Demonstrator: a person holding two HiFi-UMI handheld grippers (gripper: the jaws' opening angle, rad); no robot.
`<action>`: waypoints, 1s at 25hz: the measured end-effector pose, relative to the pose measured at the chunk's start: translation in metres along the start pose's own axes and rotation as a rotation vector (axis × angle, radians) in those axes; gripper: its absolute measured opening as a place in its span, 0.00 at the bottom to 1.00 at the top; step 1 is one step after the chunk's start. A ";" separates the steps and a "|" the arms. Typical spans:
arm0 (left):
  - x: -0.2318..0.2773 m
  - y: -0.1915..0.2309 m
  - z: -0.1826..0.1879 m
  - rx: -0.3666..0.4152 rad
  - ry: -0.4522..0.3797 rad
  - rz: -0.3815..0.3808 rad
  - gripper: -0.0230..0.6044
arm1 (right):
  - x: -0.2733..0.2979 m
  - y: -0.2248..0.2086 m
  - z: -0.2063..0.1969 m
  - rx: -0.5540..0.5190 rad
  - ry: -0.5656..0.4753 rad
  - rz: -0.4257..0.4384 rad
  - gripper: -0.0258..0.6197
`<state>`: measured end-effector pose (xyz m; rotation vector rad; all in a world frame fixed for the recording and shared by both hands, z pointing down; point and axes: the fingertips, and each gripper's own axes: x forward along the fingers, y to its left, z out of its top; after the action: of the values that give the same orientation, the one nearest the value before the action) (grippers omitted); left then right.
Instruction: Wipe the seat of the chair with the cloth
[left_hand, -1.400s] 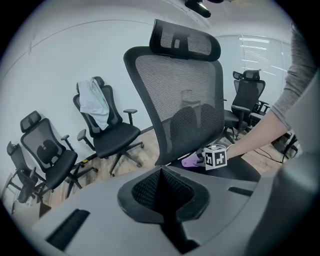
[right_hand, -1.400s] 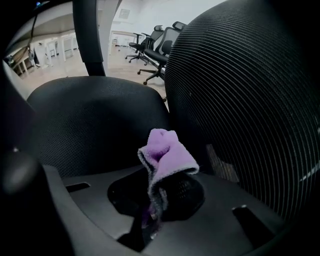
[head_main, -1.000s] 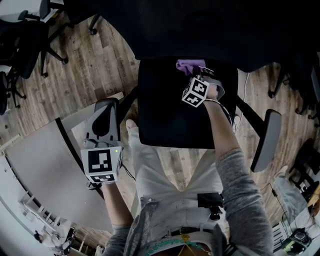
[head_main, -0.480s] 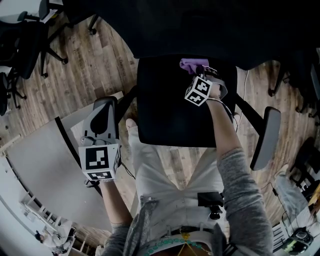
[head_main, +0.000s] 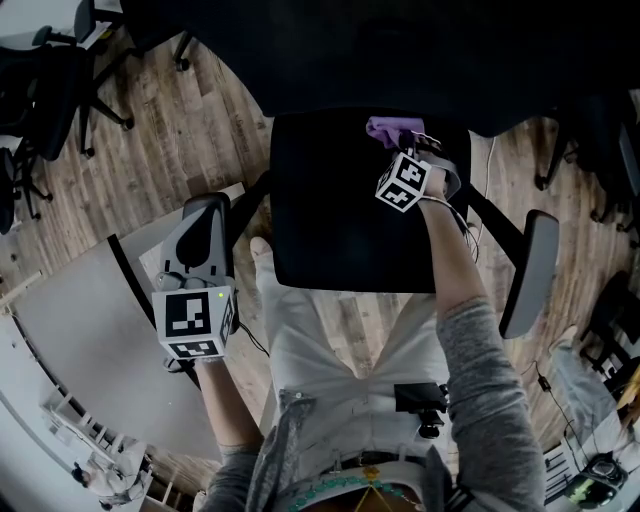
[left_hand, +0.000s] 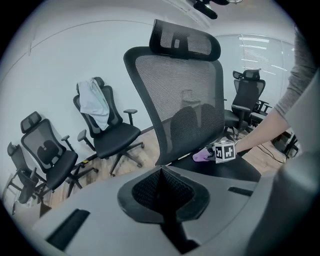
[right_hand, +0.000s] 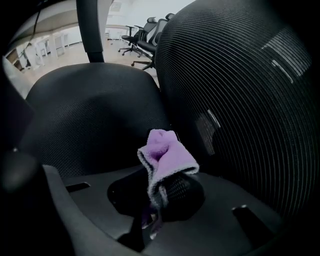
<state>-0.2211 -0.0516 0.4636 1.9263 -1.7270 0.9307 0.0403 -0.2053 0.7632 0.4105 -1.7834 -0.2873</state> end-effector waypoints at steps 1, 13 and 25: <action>0.000 0.000 0.000 0.001 0.000 0.001 0.05 | -0.001 -0.001 -0.003 0.006 0.003 -0.004 0.11; 0.000 0.000 0.000 0.004 0.002 0.002 0.05 | -0.014 -0.009 -0.042 0.052 0.038 -0.018 0.11; 0.000 0.000 0.001 0.011 -0.001 0.008 0.05 | -0.026 -0.017 -0.077 0.105 0.083 -0.032 0.11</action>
<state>-0.2210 -0.0520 0.4626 1.9294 -1.7346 0.9441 0.1223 -0.2077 0.7522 0.5195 -1.7162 -0.1966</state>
